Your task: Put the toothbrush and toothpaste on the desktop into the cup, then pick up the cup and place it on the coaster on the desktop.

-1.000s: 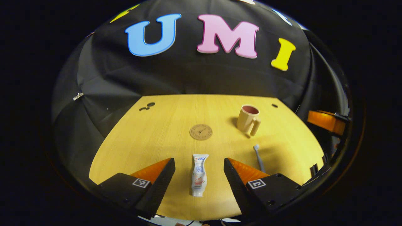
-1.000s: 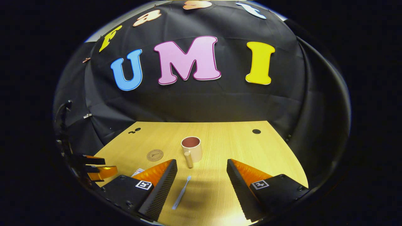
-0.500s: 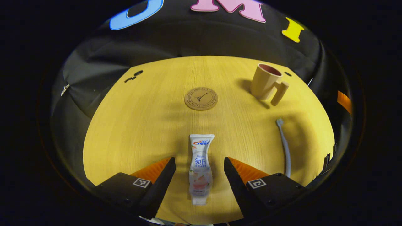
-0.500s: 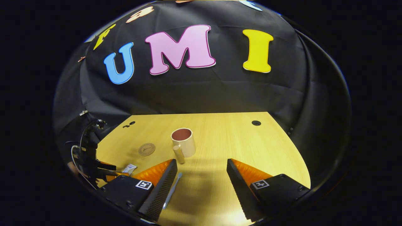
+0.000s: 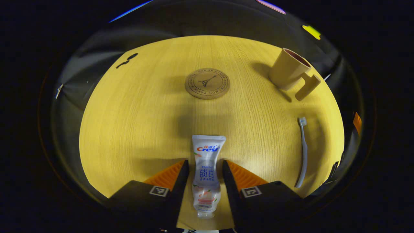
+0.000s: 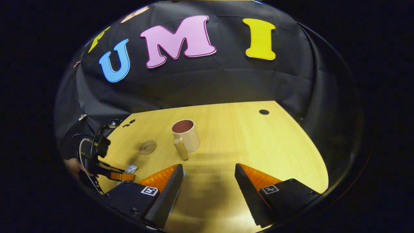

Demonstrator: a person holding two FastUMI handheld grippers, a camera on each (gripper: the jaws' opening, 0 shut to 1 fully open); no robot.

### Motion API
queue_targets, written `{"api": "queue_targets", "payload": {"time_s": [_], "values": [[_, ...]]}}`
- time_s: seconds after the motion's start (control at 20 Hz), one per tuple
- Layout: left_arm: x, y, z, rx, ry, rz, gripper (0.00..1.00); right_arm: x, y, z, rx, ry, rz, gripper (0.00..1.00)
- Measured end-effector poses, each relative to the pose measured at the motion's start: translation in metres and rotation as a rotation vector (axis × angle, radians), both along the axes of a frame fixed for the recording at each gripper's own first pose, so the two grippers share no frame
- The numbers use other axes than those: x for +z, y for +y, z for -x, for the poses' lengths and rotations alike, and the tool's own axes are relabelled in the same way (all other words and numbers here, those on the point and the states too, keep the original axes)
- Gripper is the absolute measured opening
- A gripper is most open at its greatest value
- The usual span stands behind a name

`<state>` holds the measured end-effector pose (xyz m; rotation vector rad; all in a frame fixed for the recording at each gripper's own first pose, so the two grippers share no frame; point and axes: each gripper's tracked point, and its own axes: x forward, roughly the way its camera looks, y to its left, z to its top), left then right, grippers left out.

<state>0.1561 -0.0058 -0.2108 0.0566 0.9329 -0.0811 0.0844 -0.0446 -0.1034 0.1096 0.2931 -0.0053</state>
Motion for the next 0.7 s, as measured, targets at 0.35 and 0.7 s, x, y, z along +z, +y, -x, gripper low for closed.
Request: {"api": "queue_targets", "payload": {"time_s": [0.35,0.7], "values": [[-0.001,0.002,-0.002,-0.017,0.032,0.029,0.33,-0.069,0.058,0.002,0.136,0.252,0.022,0.98],[0.001,0.002,-0.003,-0.014,-0.012,0.087,0.28,-0.122,0.063,-0.011,0.067,0.500,0.028,0.98]]}}
